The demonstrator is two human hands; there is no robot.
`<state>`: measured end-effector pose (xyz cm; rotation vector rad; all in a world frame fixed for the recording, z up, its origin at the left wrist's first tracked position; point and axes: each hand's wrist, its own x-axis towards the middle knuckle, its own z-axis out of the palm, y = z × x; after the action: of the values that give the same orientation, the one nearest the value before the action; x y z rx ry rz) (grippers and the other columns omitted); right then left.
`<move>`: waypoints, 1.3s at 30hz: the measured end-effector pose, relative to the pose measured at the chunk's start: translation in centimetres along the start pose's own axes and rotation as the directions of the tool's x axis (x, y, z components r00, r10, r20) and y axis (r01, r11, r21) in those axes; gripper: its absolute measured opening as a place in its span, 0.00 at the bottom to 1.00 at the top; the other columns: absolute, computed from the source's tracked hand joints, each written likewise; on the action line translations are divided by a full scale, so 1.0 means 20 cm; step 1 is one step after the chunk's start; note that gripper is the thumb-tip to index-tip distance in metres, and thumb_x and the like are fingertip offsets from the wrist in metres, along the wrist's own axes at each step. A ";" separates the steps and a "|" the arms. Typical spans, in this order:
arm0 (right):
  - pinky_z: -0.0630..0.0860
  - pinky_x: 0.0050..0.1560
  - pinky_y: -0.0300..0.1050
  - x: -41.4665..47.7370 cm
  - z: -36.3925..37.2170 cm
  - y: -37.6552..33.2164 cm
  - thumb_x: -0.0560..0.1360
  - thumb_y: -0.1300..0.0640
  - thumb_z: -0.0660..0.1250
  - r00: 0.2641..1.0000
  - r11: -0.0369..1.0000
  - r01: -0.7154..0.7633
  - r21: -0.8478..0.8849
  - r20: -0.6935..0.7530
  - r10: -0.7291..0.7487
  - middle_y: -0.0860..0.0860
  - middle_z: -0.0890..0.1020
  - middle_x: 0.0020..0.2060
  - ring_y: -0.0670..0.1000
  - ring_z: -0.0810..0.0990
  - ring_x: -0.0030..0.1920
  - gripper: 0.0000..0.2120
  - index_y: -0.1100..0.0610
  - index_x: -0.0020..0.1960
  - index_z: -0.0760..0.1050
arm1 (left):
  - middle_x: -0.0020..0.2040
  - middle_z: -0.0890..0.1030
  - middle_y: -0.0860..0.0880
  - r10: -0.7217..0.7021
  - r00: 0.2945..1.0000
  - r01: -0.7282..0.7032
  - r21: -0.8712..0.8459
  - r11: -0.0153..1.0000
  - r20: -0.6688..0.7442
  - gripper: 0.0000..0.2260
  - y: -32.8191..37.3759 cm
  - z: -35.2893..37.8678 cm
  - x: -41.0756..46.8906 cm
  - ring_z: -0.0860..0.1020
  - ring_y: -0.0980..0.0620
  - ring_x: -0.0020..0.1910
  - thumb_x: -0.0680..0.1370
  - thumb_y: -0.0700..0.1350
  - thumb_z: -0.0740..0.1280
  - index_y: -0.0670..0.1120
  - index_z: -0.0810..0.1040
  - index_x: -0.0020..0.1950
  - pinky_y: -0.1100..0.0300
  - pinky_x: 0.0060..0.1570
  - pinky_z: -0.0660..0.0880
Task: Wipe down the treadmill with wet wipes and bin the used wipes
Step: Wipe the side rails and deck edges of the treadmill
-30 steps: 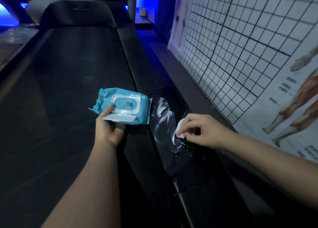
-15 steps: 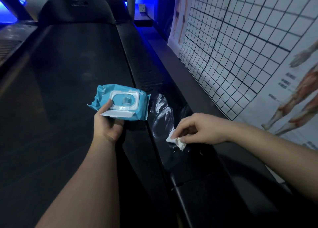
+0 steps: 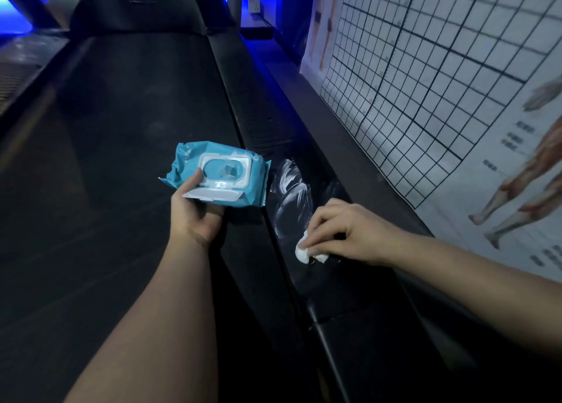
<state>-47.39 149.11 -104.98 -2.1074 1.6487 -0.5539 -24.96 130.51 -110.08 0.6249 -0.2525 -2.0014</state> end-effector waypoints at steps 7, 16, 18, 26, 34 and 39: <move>0.62 0.52 0.41 0.05 0.09 -0.04 0.78 0.47 0.70 0.952 0.966 -0.128 -0.224 -0.300 0.056 0.42 0.77 0.42 0.46 0.77 0.46 0.08 0.45 0.53 0.85 | 0.66 0.83 0.40 -0.001 1.000 0.001 0.008 1.000 0.008 0.18 0.00 0.00 0.00 0.83 0.39 0.64 0.83 0.41 0.67 0.41 0.78 0.73 0.40 0.67 0.78; 0.73 0.42 0.39 0.07 -0.04 -0.07 0.79 0.52 0.68 0.936 0.946 -0.265 -0.188 -0.288 0.205 0.43 0.75 0.43 0.42 0.76 0.40 0.07 0.53 0.51 0.84 | 0.66 0.83 0.39 -0.006 1.000 0.006 0.008 1.000 0.013 0.18 0.00 0.00 0.00 0.83 0.39 0.65 0.83 0.41 0.67 0.41 0.78 0.73 0.40 0.68 0.77; 0.68 0.42 0.35 0.09 -0.09 -0.09 0.78 0.48 0.69 0.962 0.941 -0.261 -0.214 -0.137 0.236 0.42 0.75 0.42 0.39 0.73 0.40 0.10 0.51 0.53 0.84 | 0.67 0.83 0.39 -0.004 1.000 0.004 0.006 1.000 0.012 0.19 0.00 -0.01 0.01 0.82 0.38 0.65 0.82 0.41 0.68 0.41 0.77 0.73 0.39 0.69 0.76; 0.77 0.57 0.40 0.10 -0.20 -0.13 0.74 0.54 0.76 0.907 0.957 -0.258 -0.129 0.310 0.286 0.48 0.83 0.51 0.43 0.82 0.50 0.23 0.44 0.68 0.78 | 0.66 0.83 0.39 -0.004 1.000 0.004 0.011 1.000 0.015 0.20 0.00 0.00 -0.01 0.83 0.39 0.65 0.80 0.41 0.68 0.40 0.77 0.73 0.40 0.68 0.77; 0.75 0.41 0.33 0.08 -0.03 -0.13 0.66 0.57 0.82 0.973 0.968 -0.230 0.098 0.048 0.226 0.45 0.81 0.41 0.41 0.79 0.37 0.12 0.54 0.48 0.85 | 0.64 0.84 0.39 -0.004 1.000 0.004 0.006 1.000 -0.002 0.16 0.00 0.00 -0.01 0.85 0.40 0.61 0.83 0.40 0.67 0.40 0.79 0.70 0.42 0.62 0.80; 0.77 0.41 0.36 0.09 0.05 -0.14 0.65 0.56 0.83 0.954 0.952 -0.284 0.113 -0.070 0.293 0.47 0.81 0.41 0.44 0.81 0.38 0.10 0.55 0.43 0.84 | 0.64 0.85 0.39 -0.003 1.000 0.003 0.007 1.000 0.002 0.16 0.00 0.01 -0.01 0.85 0.40 0.61 0.83 0.41 0.67 0.40 0.79 0.71 0.42 0.64 0.79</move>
<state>-44.23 147.99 -104.13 -1.7501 1.8917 -0.6251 -25.01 130.73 -109.78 0.6277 -0.2603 -2.0050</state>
